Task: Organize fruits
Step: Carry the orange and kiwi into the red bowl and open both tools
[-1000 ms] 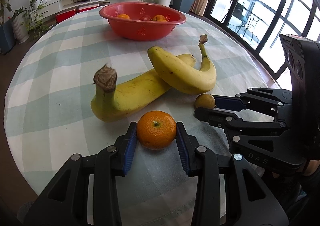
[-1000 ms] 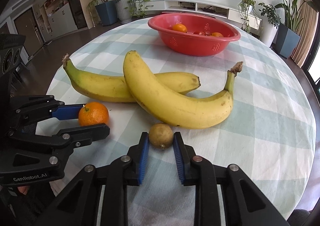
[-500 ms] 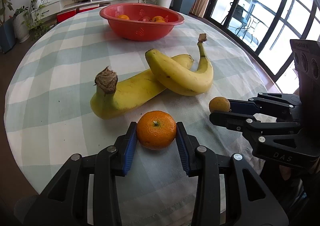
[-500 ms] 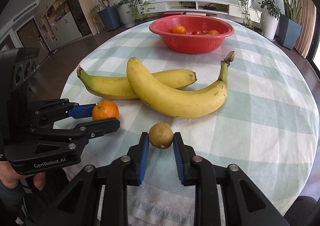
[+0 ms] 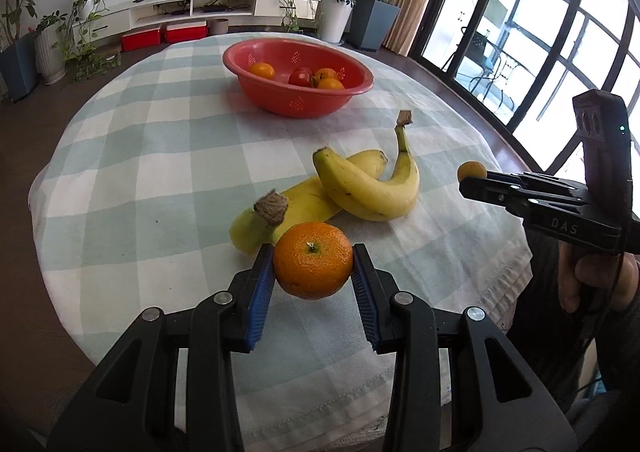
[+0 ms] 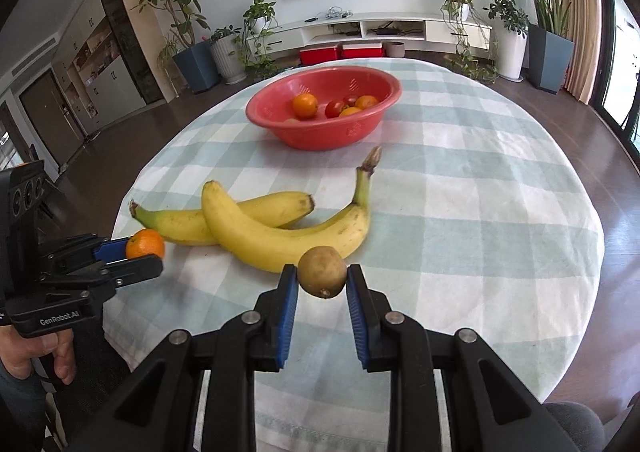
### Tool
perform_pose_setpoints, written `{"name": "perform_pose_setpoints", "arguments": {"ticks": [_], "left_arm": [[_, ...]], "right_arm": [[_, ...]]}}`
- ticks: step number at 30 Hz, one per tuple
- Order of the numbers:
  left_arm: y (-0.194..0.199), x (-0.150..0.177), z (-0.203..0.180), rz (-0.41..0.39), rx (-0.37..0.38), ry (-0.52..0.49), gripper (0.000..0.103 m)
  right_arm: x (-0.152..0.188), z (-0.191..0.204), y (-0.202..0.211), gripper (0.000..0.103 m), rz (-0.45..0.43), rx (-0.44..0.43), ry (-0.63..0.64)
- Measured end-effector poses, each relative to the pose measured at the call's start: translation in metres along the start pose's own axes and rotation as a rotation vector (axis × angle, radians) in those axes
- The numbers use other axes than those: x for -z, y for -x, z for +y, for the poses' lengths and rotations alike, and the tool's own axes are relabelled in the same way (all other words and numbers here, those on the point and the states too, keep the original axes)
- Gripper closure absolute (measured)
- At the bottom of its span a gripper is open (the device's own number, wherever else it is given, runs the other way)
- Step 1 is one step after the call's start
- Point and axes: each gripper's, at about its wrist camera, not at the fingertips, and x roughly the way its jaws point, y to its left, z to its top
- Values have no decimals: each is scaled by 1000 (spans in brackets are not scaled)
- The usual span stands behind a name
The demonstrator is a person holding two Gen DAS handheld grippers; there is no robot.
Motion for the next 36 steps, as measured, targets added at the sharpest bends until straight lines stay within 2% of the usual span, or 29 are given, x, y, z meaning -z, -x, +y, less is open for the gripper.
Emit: {"name": "perform_pose_setpoints", "arguments": {"ticks": [6, 16, 22, 30, 36], "left_arm": [[30, -24, 10, -61, 1, -1, 67], [48, -47, 12, -85, 0, -25, 67], [51, -90, 11, -111, -25, -97, 67], [16, -174, 8, -107, -38, -202, 67], [-51, -219, 14, -18, -74, -254, 67]], "right_arm": [[-23, -21, 15, 76, -58, 34, -15], [-43, -25, 24, 76, -102, 33, 3], [-69, -21, 28, 76, -140, 26, 34], [-119, -8, 13, 76, -157, 3, 107], [-148, 3, -32, 76, -91, -43, 142]]}}
